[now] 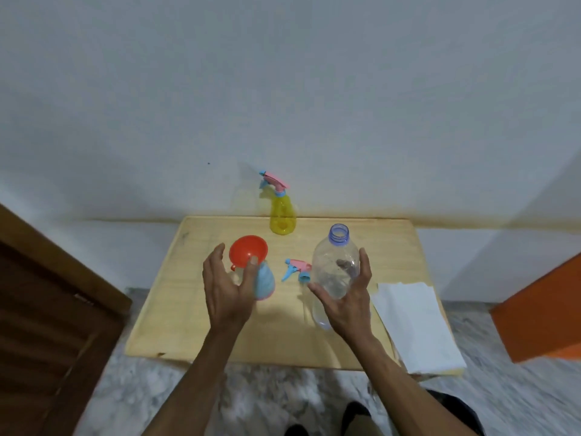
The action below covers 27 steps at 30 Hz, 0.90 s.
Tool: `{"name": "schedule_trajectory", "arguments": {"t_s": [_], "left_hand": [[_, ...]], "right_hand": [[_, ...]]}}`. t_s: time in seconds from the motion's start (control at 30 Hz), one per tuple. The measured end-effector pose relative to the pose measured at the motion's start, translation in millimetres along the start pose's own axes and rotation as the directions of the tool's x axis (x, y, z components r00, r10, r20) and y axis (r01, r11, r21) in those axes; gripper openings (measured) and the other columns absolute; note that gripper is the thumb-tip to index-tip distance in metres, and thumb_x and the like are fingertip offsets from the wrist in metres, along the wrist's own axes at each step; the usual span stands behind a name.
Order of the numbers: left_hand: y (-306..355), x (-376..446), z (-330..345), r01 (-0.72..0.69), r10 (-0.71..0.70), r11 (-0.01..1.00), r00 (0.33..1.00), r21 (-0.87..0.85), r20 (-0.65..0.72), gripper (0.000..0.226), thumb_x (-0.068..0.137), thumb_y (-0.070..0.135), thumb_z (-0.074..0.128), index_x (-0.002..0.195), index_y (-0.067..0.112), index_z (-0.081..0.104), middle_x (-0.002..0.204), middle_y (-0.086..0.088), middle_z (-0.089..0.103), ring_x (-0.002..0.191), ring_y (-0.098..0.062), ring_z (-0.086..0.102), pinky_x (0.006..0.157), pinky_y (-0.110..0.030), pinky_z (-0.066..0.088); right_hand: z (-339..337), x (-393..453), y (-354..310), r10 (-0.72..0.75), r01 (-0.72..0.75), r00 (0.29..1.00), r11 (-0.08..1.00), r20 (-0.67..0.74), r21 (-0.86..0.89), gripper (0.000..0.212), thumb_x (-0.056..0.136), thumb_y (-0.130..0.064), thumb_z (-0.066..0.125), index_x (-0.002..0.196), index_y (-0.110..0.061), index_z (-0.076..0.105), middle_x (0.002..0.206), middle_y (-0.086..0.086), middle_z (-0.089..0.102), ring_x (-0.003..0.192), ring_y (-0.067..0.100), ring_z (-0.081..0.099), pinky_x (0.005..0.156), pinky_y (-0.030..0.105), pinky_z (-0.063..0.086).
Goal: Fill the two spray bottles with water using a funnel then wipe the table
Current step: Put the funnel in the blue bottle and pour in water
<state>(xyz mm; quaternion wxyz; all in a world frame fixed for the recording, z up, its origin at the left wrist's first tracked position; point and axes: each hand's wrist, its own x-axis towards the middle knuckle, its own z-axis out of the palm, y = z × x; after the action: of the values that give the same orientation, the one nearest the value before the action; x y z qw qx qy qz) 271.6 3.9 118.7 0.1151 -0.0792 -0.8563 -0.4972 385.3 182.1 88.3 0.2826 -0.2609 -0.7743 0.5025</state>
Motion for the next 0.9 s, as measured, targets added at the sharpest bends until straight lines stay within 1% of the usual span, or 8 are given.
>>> {"name": "schedule_trajectory", "arguments": {"t_s": [0.17, 0.23, 0.37, 0.43, 0.5, 0.6, 0.73, 0.9], "left_hand": [[-22, 18, 3, 0.129, -0.142, 0.988, 0.972, 0.082, 0.185, 0.087, 0.085, 0.056, 0.067, 0.152, 0.015, 0.030, 0.155, -0.014, 0.035, 0.140, -0.033, 0.040, 0.111, -0.046, 0.037], [-26, 23, 7, 0.141, -0.162, 0.984, 0.959, 0.105, 0.232, 0.093, 0.084, 0.058, 0.069, 0.154, 0.016, 0.027, 0.158, -0.012, 0.031, 0.140, -0.032, 0.040, 0.109, -0.045, 0.038], [-28, 30, 16, 0.181, -0.203, 0.978, 0.946, 0.107, 0.254, 0.101, 0.079, 0.057, 0.075, 0.156, 0.015, 0.025, 0.159, -0.011, 0.033, 0.141, -0.030, 0.040, 0.113, -0.047, 0.038], [-26, 31, 19, 0.196, -0.213, 0.976, 0.943, 0.091, 0.256, 0.106, 0.074, 0.061, 0.075, 0.156, 0.014, 0.026, 0.158, -0.011, 0.035, 0.141, -0.030, 0.041, 0.113, -0.045, 0.037], [-24, 32, 20, 0.212, -0.224, 0.974, 0.940, 0.075, 0.258, 0.114, 0.065, 0.071, 0.068, 0.155, 0.014, 0.027, 0.156, -0.010, 0.038, 0.140, -0.029, 0.042, 0.111, -0.042, 0.037], [-24, 32, 21, 0.231, -0.236, 0.972, 0.940, 0.050, 0.248, 0.115, 0.064, 0.073, 0.070, 0.155, 0.016, 0.030, 0.153, -0.009, 0.043, 0.137, -0.028, 0.046, 0.108, -0.040, 0.040], [-28, 31, 23, 0.226, -0.234, 0.972, 0.947, 0.061, 0.220, 0.096, 0.077, 0.049, 0.081, 0.153, 0.016, 0.034, 0.150, -0.007, 0.048, 0.132, -0.026, 0.050, 0.106, -0.041, 0.045], [-32, 30, 21, 0.233, -0.241, 0.971, 0.946, 0.060, 0.218, 0.109, 0.063, 0.069, 0.078, 0.152, 0.019, 0.038, 0.146, -0.004, 0.052, 0.129, -0.021, 0.053, 0.105, -0.046, 0.049]], "right_hand": [[-7, 12, -3, -0.070, 0.070, 0.997, 0.997, -0.011, 0.012, 0.113, 0.071, -0.040, 0.089, 0.145, -0.064, 0.006, 0.155, 0.003, 0.042, 0.132, 0.023, 0.054, 0.098, 0.042, 0.053], [-13, 17, -6, -0.092, 0.092, 0.996, 0.996, 0.012, 0.019, 0.111, 0.069, -0.048, 0.086, 0.144, -0.066, 0.007, 0.159, 0.001, 0.038, 0.135, 0.023, 0.052, 0.101, 0.041, 0.052], [-25, 36, -14, -0.098, 0.096, 0.995, 0.995, 0.033, 0.037, 0.110, 0.064, -0.063, 0.082, 0.146, -0.061, 0.008, 0.153, 0.002, 0.045, 0.122, 0.021, 0.060, 0.086, 0.003, 0.043], [-29, 46, -23, -0.128, 0.125, 0.991, 0.990, 0.040, 0.057, 0.106, 0.063, -0.066, 0.076, 0.142, -0.069, 0.006, 0.149, 0.000, 0.048, 0.116, 0.015, 0.061, 0.081, -0.002, 0.042], [-31, 54, -36, -0.146, 0.139, 0.988, 0.985, 0.058, 0.103, 0.105, 0.063, -0.064, 0.077, 0.138, -0.074, 0.005, 0.143, -0.009, 0.051, 0.112, 0.006, 0.062, 0.082, 0.001, 0.046], [-28, 70, -48, -0.206, 0.194, 0.977, 0.969, 0.062, 0.153, 0.105, 0.068, -0.049, 0.083, 0.141, -0.063, 0.010, 0.127, -0.041, 0.051, 0.107, -0.008, 0.062, 0.084, 0.007, 0.049], [-26, 89, -54, -0.283, 0.264, 0.952, 0.953, 0.118, 0.150, 0.107, 0.071, -0.047, 0.087, 0.142, -0.065, 0.011, 0.114, -0.023, 0.063, 0.099, 0.005, 0.068, 0.080, 0.015, 0.051], [-31, 106, -63, -0.256, 0.276, 0.891, 0.961, 0.374, 0.001, 0.102, 0.064, -0.066, 0.081, 0.134, -0.079, 0.009, 0.107, -0.024, 0.066, 0.095, -0.001, 0.067, 0.079, 0.025, 0.054]]}}
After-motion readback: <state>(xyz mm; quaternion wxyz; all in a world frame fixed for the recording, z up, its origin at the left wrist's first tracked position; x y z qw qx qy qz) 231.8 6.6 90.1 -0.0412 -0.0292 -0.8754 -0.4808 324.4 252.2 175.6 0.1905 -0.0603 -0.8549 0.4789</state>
